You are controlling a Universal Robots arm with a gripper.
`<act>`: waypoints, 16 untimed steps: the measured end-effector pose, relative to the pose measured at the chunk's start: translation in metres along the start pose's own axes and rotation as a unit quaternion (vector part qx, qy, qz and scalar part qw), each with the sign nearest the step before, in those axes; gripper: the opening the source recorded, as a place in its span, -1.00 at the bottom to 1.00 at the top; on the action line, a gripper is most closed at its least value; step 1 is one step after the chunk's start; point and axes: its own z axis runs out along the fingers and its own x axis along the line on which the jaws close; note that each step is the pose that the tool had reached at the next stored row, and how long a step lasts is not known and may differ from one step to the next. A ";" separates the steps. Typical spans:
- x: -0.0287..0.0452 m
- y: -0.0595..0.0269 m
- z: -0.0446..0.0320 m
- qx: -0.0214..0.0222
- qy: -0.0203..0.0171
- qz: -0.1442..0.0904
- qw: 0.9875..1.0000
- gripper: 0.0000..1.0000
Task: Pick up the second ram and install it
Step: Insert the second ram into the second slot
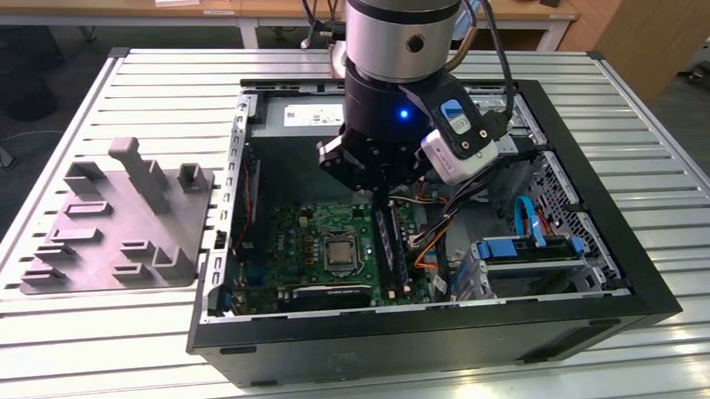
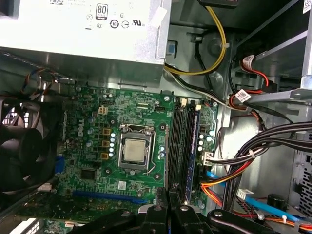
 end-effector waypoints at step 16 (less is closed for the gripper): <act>-0.0018 0.0000 0.0041 -0.002 0.000 0.000 1.000 -0.74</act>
